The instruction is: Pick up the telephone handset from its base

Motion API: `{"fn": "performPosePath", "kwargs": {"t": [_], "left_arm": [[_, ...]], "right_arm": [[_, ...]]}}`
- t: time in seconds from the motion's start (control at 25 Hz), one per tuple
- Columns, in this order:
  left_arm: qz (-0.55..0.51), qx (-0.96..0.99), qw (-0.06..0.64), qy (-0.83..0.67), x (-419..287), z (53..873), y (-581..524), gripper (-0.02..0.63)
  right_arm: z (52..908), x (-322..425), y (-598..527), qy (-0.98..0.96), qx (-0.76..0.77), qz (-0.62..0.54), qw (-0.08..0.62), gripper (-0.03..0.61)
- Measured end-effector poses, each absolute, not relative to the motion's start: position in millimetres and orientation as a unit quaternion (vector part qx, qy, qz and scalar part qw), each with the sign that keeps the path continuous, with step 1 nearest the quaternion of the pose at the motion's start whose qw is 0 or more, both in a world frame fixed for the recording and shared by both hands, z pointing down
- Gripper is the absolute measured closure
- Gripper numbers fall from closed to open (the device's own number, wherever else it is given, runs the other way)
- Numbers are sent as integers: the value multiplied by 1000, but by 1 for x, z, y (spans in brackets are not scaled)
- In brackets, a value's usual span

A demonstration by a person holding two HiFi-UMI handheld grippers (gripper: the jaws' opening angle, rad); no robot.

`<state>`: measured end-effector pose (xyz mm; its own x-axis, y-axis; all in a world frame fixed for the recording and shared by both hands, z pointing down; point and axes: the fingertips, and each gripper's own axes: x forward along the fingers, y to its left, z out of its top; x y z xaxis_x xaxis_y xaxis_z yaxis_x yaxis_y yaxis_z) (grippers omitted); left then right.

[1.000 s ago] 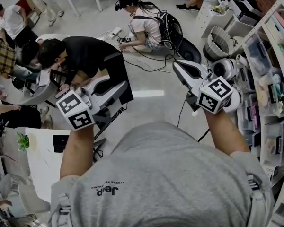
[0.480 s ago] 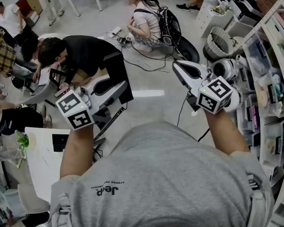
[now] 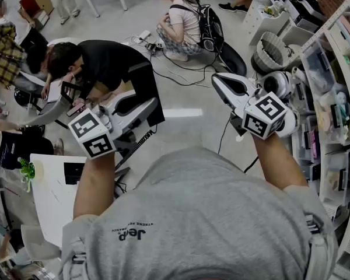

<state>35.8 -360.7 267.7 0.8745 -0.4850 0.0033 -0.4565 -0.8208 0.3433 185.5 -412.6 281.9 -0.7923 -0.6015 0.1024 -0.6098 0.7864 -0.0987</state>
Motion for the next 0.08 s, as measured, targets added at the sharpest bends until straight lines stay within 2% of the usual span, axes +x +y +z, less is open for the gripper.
{"fn": "performPosePath", "kwargs": {"t": [0.08], "left_arm": [[-42, 953, 168, -247, 34, 268, -359, 476]], "right_arm": [[283, 182, -411, -945, 319, 62, 33, 577]]}}
